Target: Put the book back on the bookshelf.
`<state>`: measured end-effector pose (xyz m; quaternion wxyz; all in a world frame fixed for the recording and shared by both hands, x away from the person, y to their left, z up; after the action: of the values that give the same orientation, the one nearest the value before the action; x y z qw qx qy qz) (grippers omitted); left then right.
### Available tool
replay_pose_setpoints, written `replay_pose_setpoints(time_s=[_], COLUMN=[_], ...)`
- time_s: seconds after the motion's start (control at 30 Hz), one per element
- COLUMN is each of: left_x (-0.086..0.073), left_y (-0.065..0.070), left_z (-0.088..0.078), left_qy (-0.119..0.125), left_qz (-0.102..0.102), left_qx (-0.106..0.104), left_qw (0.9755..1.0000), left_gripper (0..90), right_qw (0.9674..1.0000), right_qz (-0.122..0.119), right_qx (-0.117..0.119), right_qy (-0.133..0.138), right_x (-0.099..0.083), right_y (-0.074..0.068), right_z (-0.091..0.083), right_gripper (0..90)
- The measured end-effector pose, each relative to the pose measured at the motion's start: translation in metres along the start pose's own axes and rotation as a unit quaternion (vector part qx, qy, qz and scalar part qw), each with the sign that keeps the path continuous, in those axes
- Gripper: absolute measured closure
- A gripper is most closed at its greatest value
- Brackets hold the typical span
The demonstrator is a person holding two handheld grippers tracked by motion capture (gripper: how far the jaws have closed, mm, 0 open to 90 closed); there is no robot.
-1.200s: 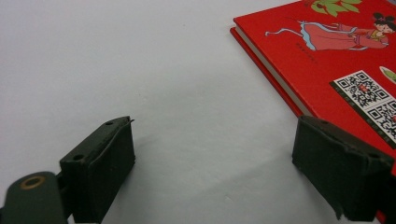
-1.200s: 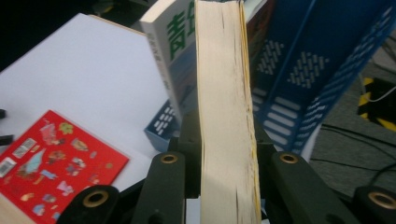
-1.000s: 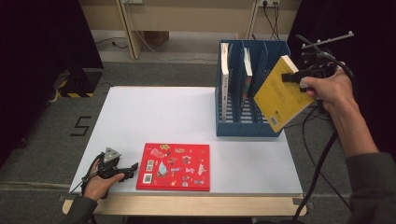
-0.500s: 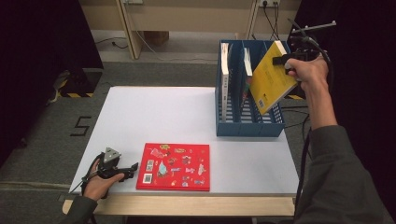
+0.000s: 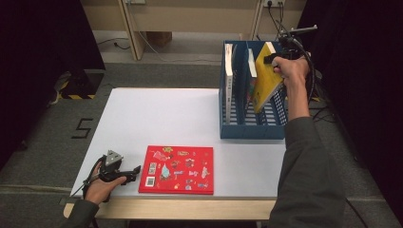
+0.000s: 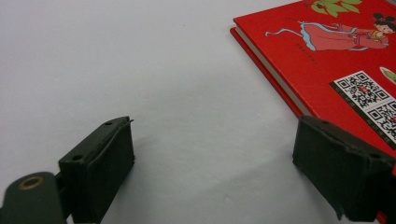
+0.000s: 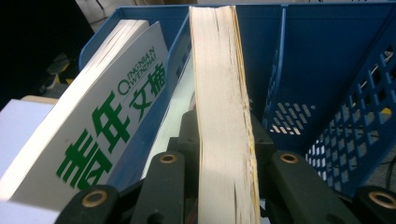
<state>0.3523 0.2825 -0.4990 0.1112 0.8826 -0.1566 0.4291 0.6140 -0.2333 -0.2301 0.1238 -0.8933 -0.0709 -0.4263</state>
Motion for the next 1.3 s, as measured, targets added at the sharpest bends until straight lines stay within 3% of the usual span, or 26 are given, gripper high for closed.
replay_pose_setpoints(time_s=[0.3, 0.87, 1.0, 1.07, 1.17, 1.3], left_x=[-0.001, -0.001, -0.001, -0.001, -0.001, -0.001], left_y=[0.000, 0.001, 0.001, 0.001, 0.001, 0.001], left_z=[0.000, 0.000, 0.000, 0.000, 0.000, 0.000], left_qy=[0.002, 0.004, 0.004, 0.004, 0.004, 0.005], left_qz=[-0.001, -0.002, -0.002, -0.002, -0.002, -0.002], left_qx=[0.001, 0.001, 0.001, 0.001, 0.001, 0.001], left_qw=[1.0000, 1.0000, 1.0000, 1.0000, 1.0000, 1.0000], left_gripper=[11.3, 10.9, 10.9, 10.9, 10.9, 10.9], right_qw=[0.9997, 0.9983, 0.9977, 0.9977, 0.9970, 0.9970], right_qz=[0.023, 0.052, 0.056, 0.060, 0.056, 0.059], right_qx=[0.008, 0.026, 0.033, 0.029, 0.051, 0.049], right_qy=[0.003, -0.006, -0.020, -0.013, -0.017, -0.016], right_x=[-0.014, -0.039, -0.045, -0.045, -0.045, -0.045], right_y=[0.012, 0.019, 0.021, 0.021, 0.017, 0.017], right_z=[0.014, 0.050, 0.057, 0.059, 0.060, 0.058], right_gripper=[74.4, 73.5, 71.5, 70.3, 66.9, 63.6])
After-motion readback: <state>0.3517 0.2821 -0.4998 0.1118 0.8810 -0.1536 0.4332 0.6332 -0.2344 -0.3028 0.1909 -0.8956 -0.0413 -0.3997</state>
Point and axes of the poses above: each handheld gripper's, and its own axes: z roughly forward along the jaws, x roughly out of its top, y roughly to its right, the point moved 2 cm from there along z, roughly forward along the jaws, and after that the axes turned 6 degrees about y, right-handed, at the moved point
